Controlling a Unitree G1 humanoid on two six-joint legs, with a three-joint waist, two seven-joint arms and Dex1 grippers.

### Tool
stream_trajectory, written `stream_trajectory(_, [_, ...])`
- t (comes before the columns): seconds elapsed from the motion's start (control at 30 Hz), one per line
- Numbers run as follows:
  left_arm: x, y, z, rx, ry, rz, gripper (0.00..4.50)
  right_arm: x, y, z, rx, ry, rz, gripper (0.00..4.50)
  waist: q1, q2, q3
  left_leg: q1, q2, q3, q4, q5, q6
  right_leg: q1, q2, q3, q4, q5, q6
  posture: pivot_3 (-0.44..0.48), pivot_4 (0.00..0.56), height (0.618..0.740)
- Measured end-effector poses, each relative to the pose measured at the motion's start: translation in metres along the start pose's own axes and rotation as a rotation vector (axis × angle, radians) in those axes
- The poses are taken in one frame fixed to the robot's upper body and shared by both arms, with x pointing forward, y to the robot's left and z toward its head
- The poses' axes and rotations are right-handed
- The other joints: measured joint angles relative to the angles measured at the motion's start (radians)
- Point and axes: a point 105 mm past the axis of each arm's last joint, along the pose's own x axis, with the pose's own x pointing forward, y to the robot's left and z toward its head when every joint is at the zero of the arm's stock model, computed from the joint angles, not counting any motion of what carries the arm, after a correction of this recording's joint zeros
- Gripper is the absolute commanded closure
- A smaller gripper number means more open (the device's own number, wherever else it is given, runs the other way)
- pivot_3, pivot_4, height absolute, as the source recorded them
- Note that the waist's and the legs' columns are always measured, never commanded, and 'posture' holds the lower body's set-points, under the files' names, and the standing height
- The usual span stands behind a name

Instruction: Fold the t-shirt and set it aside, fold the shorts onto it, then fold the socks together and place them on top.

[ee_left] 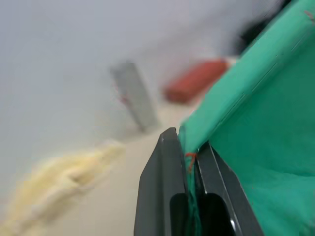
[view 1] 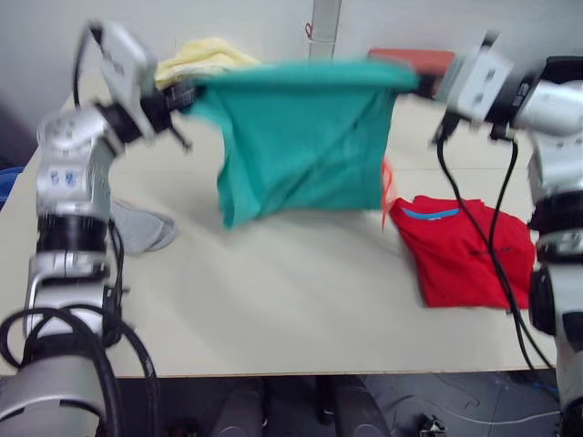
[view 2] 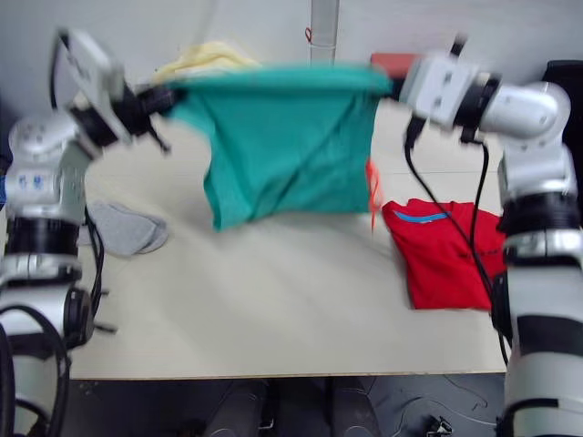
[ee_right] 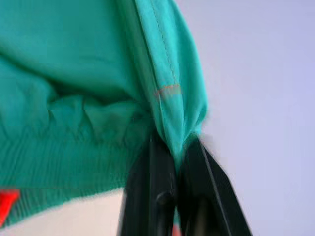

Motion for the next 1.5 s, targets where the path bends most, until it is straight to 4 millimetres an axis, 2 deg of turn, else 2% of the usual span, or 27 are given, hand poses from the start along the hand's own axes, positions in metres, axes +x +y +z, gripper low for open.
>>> stream_trajectory(0.07, [0.009,0.017,0.042,0.14,-0.161,0.085,4.47,0.004,-0.024,0.011,-0.094,-0.036,-0.132,4.5,-0.004,0.0,0.0,-0.001,-0.001,0.006,-0.002,-0.003,0.004,-0.007,-0.008,-0.015,0.008,0.0,0.0,0.0,0.15,0.74])
stream_trajectory(0.1, [0.009,0.02,0.057,0.204,-0.222,0.101,4.47,0.004,-0.029,0.013,-0.116,-0.048,-0.17,4.5,-0.01,0.0,0.0,0.001,-0.001,0.012,-0.003,-0.005,0.008,-0.007,-0.015,-0.026,0.009,0.0,0.0,0.0,0.15,0.74])
stream_trajectory(0.2, [0.003,0.017,0.07,0.338,-0.293,0.093,4.47,0.0,-0.024,0.011,-0.123,-0.062,-0.186,4.5,-0.018,0.0,0.0,0.003,-0.003,0.021,-0.002,-0.008,0.014,-0.006,-0.02,-0.044,0.009,0.0,0.0,0.0,0.15,0.74])
stream_trajectory(0.27, [-0.005,0.004,0.067,0.425,-0.314,0.051,4.47,-0.008,0.001,-0.001,-0.091,-0.052,-0.131,4.5,-0.023,0.0,0.0,0.008,-0.004,0.028,0.0,-0.011,0.019,0.0,-0.026,-0.057,0.008,0.0,0.0,0.0,0.15,0.74])
stream_trajectory(0.33, [-0.017,-0.016,0.05,0.46,-0.29,-0.024,4.47,-0.02,0.036,-0.015,-0.037,-0.035,-0.03,4.5,-0.025,0.0,0.0,0.013,-0.006,0.03,0.002,-0.012,0.023,0.009,-0.033,-0.069,0.005,0.0,0.0,0.0,0.15,0.74])
stream_trajectory(0.37, [-0.032,-0.031,0.031,0.467,-0.247,-0.078,4.47,-0.032,0.067,-0.02,0.022,-0.038,0.064,4.5,-0.025,0.0,0.0,0.018,-0.006,0.031,0.002,-0.012,0.024,0.015,-0.034,-0.069,0.003,0.001,0.0,0.0,0.15,0.74])
stream_trajectory(0.4, [-0.048,-0.047,0.007,0.441,-0.178,-0.127,4.47,-0.044,0.1,-0.025,0.098,-0.037,0.159,4.5,-0.025,0.001,0.001,0.029,-0.005,0.031,0.003,-0.013,0.025,0.029,-0.034,-0.069,-0.003,0.003,0.001,0.0,0.15,0.74])
stream_trajectory(0.47, [-0.073,-0.071,-0.027,0.382,-0.066,-0.202,4.47,-0.063,0.147,-0.028,0.203,-0.031,0.31,4.5,-0.022,0.005,0.005,0.024,-0.001,0.03,0.011,-0.012,0.027,0.029,-0.034,-0.068,-0.008,0.012,-0.001,0.0,0.15,0.74])
stream_trajectory(0.5, [-0.092,-0.087,-0.039,0.357,-0.014,-0.25,4.47,-0.076,0.169,-0.026,0.256,-0.034,0.378,4.5,-0.021,0.006,0.005,0.023,0.0,0.03,0.012,-0.011,0.027,0.03,-0.033,-0.066,-0.01,0.015,-0.001,0.0,0.15,0.74])
stream_trajectory(0.57, [-0.133,-0.121,-0.064,0.255,0.107,-0.331,4.47,-0.103,0.204,-0.021,0.361,-0.038,0.487,4.5,-0.016,0.007,0.006,0.026,0.001,0.028,0.016,-0.012,0.027,0.035,-0.034,-0.063,-0.011,0.016,-0.002,0.0,0.15,0.74])
stream_trajectory(0.63, [-0.163,-0.144,-0.076,0.151,0.203,-0.368,4.47,-0.12,0.223,-0.014,0.434,-0.044,0.565,4.5,-0.014,0.008,0.007,0.026,0.001,0.027,0.017,-0.012,0.027,0.036,-0.034,-0.063,-0.012,0.018,-0.003,0.0,0.15,0.74])
stream_trajectory(0.73, [-0.191,-0.166,-0.069,0.021,0.272,-0.38,4.47,-0.139,0.231,0.0,0.496,-0.08,0.654,4.5,0.0,0.01,0.007,0.031,0.002,0.021,0.016,-0.013,0.025,0.043,-0.035,-0.065,-0.017,0.019,-0.004,0.0,0.15,0.74])
stream_trajectory(0.87, [-0.213,-0.179,-0.065,-0.062,0.349,-0.427,4.47,-0.155,0.236,0.015,0.548,-0.115,0.721,4.5,0.016,0.01,0.007,0.038,0.003,0.021,0.015,-0.017,0.024,0.05,-0.034,-0.067,-0.022,0.018,-0.005,0.0,0.15,0.74])
stream_trajectory(1.03, [-0.252,-0.209,-0.056,-0.286,0.476,-0.637,4.47,-0.189,0.256,0.031,0.623,-0.095,0.844,4.5,0.013,0.012,0.007,0.041,0.004,0.021,0.014,-0.02,0.025,0.054,-0.034,-0.067,-0.026,0.017,-0.006,0.0,0.15,0.74])
stream_trajectory(1.3, [-0.281,-0.244,-0.019,-0.539,0.481,-0.9,4.47,-0.215,0.267,0.036,0.623,-0.027,0.944,4.5,0.016,0.013,0.007,0.044,0.005,0.021,0.014,-0.021,0.026,0.057,-0.033,-0.068,-0.028,0.017,-0.007,0.0,0.15,0.74])
stream_trajectory(1.4, [-0.285,-0.251,-0.01,-0.625,0.496,-0.949,4.47,-0.219,0.267,0.036,0.616,-0.01,0.957,4.5,0.016,0.013,0.007,0.044,0.005,0.02,0.014,-0.021,0.026,0.057,-0.033,-0.068,-0.028,0.017,-0.007,0.0,0.15,0.74])
stream_trajectory(1.5, [-0.29,-0.253,-0.006,-0.71,0.531,-0.982,4.47,-0.226,0.261,0.043,0.634,-0.028,0.979,4.5,0.02,0.014,0.008,0.044,0.005,0.02,0.014,-0.021,0.026,0.058,-0.033,-0.068,-0.029,0.016,-0.007,0.0,0.15,0.74])
